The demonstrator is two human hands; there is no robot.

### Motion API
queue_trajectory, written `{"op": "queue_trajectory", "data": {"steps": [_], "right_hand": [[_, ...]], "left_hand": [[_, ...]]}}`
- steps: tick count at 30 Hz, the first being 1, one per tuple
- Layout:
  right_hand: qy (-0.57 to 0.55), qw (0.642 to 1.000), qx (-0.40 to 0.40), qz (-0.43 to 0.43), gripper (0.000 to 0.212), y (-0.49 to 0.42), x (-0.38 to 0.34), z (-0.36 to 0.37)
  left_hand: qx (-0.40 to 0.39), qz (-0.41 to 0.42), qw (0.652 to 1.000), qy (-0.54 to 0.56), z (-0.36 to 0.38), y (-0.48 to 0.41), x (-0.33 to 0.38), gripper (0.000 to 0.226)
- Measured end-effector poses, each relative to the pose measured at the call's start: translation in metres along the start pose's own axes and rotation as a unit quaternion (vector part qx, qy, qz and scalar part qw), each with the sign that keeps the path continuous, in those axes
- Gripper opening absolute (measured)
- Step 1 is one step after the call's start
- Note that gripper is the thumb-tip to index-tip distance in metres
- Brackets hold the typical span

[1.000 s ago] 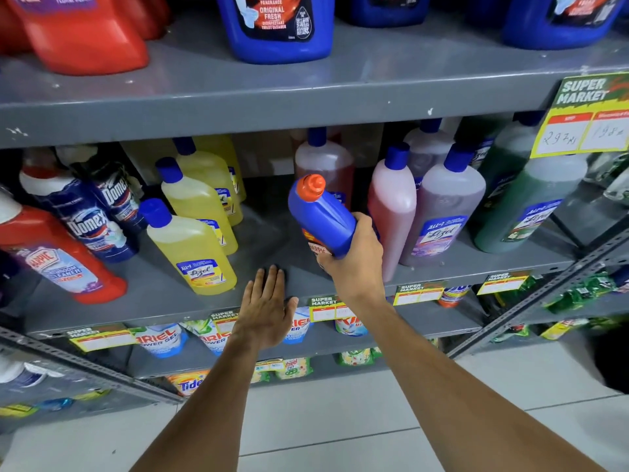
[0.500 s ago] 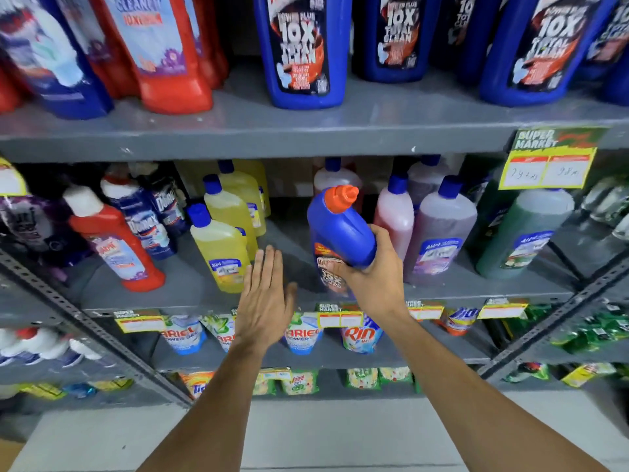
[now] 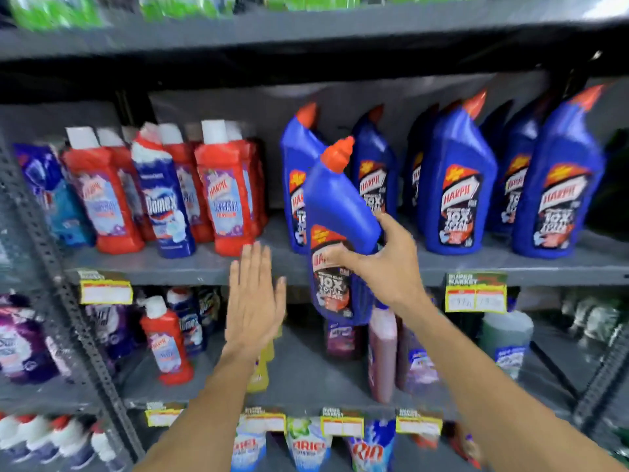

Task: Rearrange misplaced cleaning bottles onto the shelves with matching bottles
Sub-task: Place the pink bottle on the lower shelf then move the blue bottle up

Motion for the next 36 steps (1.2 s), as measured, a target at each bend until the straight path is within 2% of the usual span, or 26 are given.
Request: {"op": "queue_trajectory", "data": {"steps": [3, 7, 10, 17, 20, 23, 25, 29, 33, 36], "right_hand": [[-0.004, 0.999, 0.037, -0.018, 0.06, -0.035, -0.022, -0.024], [0.016, 0.997, 0.069, -0.021, 0.068, -0.072, -0.018, -0.046], [0.035, 0.996, 0.078, -0.004, 0.069, -0.089, 0.003, -0.053], [0.033, 0.996, 0.071, 0.035, 0.069, -0.106, 0.036, -0.048], [0.036, 0.997, 0.035, 0.051, 0.085, -0.088, 0.054, -0.037], [0.093, 0.991, 0.021, 0.091, 0.111, -0.066, 0.088, -0.029], [0.127, 0.985, 0.016, 0.116, 0.119, -0.063, 0.096, -0.029], [0.133, 0.98, 0.0, 0.146, 0.117, -0.068, 0.102, -0.028], [0.1, 0.983, 0.066, 0.138, 0.1, -0.063, 0.102, -0.037], [0.091, 0.983, 0.071, 0.14, 0.093, -0.063, 0.103, -0.038]], "left_hand": [[-0.041, 0.018, 0.999, 0.018, 0.004, -0.031, 0.024, 0.064], [-0.125, -0.048, 0.99, 0.049, 0.035, -0.04, 0.027, 0.065], [-0.132, -0.036, 0.991, 0.006, 0.038, -0.044, 0.025, 0.065], [-0.135, -0.011, 0.991, 0.008, 0.037, -0.043, 0.026, 0.057], [-0.135, -0.007, 0.991, 0.008, 0.035, -0.041, 0.027, 0.056], [-0.147, -0.012, 0.989, -0.014, 0.035, -0.039, 0.03, 0.06], [-0.146, -0.012, 0.989, -0.029, 0.034, -0.039, 0.031, 0.062], [-0.151, -0.009, 0.988, -0.038, 0.034, -0.039, 0.031, 0.063], [-0.159, -0.011, 0.986, -0.042, 0.033, -0.039, 0.031, 0.064], [-0.17, -0.012, 0.984, -0.041, 0.034, -0.04, 0.032, 0.065]]}}
Point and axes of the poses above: each hand's wrist, its own y-axis away from the middle knuckle, its own z-axis out of the palm, x = y × z, the point moved 9 cm from there along -y, towards the middle knuckle, and after that the axes turned 3 degrees about z, right-handed, at the moved point
